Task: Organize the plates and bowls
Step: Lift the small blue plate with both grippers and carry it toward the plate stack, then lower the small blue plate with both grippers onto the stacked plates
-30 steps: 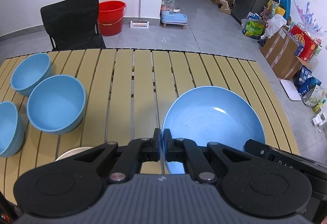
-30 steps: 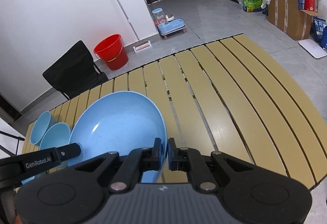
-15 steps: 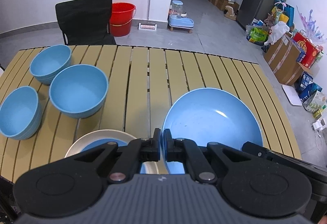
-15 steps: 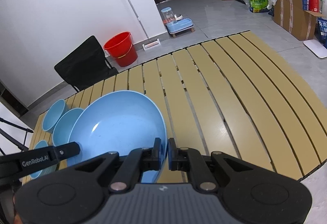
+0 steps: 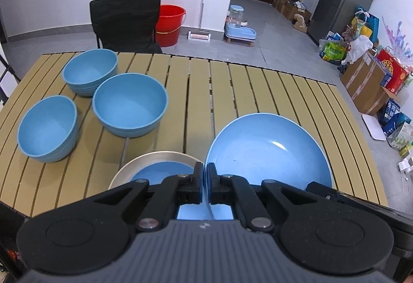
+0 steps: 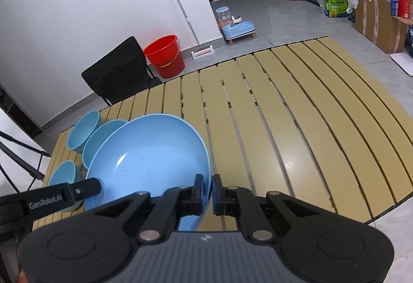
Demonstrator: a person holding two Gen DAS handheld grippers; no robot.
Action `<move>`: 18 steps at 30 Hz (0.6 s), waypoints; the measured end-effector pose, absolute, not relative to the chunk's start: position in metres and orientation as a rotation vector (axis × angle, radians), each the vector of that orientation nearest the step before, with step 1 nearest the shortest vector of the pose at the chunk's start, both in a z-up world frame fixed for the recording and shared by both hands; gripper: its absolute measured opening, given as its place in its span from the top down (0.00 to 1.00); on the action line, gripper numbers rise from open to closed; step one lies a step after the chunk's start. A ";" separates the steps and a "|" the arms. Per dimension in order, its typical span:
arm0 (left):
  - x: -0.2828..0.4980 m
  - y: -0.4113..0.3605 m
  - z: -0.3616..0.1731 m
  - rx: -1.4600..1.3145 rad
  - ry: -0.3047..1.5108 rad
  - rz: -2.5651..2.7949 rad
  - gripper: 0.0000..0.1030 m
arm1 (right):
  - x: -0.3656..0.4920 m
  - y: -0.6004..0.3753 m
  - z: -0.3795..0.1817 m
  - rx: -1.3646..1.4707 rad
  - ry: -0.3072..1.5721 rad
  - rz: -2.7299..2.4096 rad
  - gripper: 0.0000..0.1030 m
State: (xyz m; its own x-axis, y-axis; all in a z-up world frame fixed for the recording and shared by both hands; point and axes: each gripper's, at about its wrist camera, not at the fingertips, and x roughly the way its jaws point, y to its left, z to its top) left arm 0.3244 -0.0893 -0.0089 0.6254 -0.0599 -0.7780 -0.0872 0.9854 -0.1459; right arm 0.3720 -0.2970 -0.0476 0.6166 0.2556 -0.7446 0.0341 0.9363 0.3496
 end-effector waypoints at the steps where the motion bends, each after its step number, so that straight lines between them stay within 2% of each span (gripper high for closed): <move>1: 0.322 -0.086 -0.009 -0.179 0.895 0.018 0.96 | 0.370 -0.292 -0.047 0.345 0.902 0.133 0.94; 18: 0.297 -0.039 -0.006 -0.221 0.881 0.032 0.96 | 0.348 -0.239 -0.041 0.318 0.905 0.143 0.94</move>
State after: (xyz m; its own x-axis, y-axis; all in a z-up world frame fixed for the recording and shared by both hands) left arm 0.2967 -0.0388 -0.0062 0.6373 -0.0633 -0.7680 -0.1183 0.9768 -0.1787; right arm 0.3478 -0.2387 -0.0408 0.6124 0.2550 -0.7483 0.0110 0.9437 0.3306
